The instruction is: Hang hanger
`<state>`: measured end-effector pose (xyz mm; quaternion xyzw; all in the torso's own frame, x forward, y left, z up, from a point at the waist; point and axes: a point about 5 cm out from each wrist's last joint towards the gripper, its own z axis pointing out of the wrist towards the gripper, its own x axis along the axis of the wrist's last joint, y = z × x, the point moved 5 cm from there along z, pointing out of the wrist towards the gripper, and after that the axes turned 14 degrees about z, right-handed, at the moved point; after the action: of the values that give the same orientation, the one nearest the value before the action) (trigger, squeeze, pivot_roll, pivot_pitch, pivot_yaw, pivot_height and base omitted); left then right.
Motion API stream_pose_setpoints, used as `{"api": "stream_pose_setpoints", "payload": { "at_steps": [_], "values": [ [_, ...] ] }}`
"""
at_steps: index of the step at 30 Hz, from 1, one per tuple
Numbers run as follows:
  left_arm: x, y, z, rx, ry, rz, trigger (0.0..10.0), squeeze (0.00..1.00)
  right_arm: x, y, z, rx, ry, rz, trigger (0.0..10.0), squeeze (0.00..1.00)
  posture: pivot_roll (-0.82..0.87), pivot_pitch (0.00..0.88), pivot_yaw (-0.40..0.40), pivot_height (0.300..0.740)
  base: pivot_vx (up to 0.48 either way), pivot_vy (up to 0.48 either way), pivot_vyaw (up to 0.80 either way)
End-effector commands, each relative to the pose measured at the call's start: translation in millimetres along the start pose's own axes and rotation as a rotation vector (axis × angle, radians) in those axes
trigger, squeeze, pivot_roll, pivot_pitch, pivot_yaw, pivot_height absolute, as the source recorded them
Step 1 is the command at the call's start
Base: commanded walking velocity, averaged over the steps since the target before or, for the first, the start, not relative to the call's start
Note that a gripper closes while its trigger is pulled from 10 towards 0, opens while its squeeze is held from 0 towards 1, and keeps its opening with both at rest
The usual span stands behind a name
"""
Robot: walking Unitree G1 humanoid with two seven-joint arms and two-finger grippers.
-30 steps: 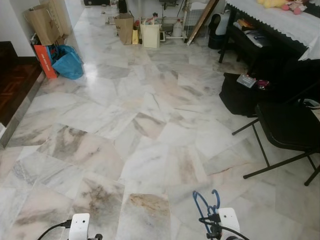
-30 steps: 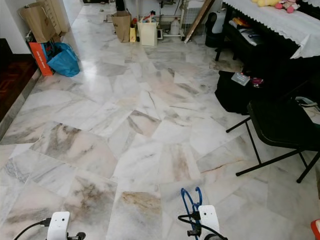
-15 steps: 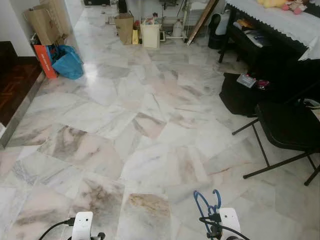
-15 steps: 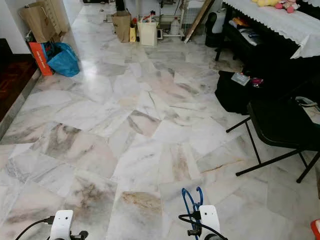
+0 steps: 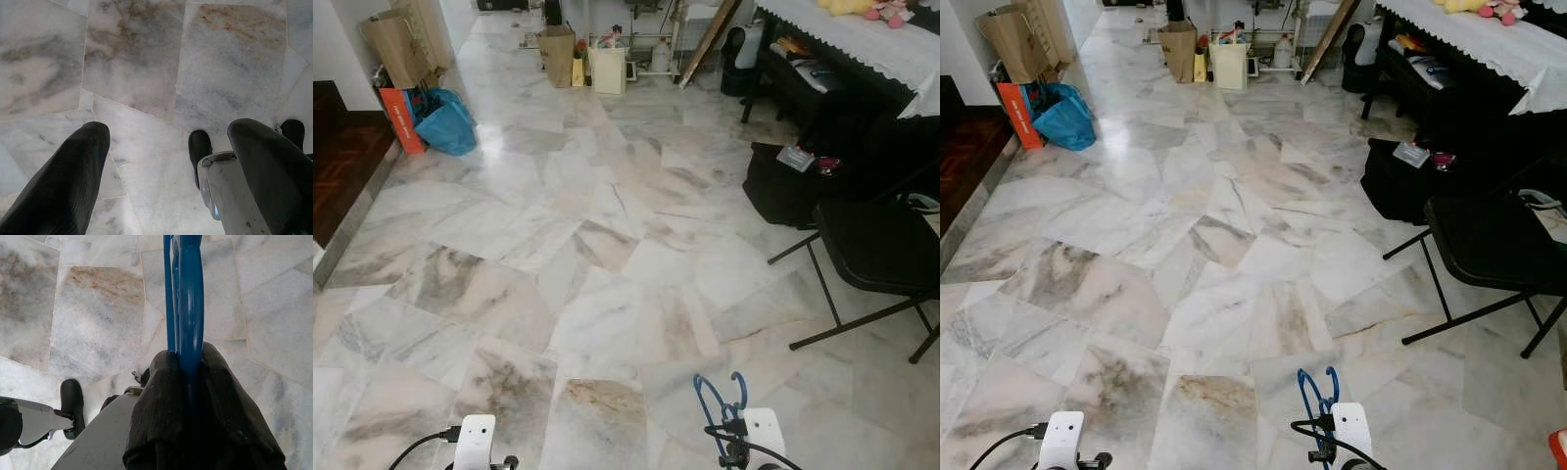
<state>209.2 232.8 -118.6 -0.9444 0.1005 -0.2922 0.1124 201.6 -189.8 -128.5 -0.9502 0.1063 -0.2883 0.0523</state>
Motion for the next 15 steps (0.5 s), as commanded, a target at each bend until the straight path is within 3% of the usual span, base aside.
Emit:
{"api": "stream_pose_setpoints", "payload": {
  "at_steps": [1, 15],
  "values": [
    [-8.2, 0.8, -0.9, 0.003, -0.030, -0.004, 10.0, 0.00, -3.6, 0.6, -0.3, -0.007, -0.011, 0.004, 10.0, 0.00, 0.01, 0.000, -0.041, 0.740, 0.000, 0.000, 0.00],
    [-8.7, 0.2, -1.1, 0.003, -0.029, -0.003, 10.0, 0.00, -7.8, -2.3, -0.4, 0.005, -0.022, -0.001, 10.0, 0.00, 0.00, 0.000, -0.039, 0.740, -0.017, 0.000, 0.00]
  ]
}}
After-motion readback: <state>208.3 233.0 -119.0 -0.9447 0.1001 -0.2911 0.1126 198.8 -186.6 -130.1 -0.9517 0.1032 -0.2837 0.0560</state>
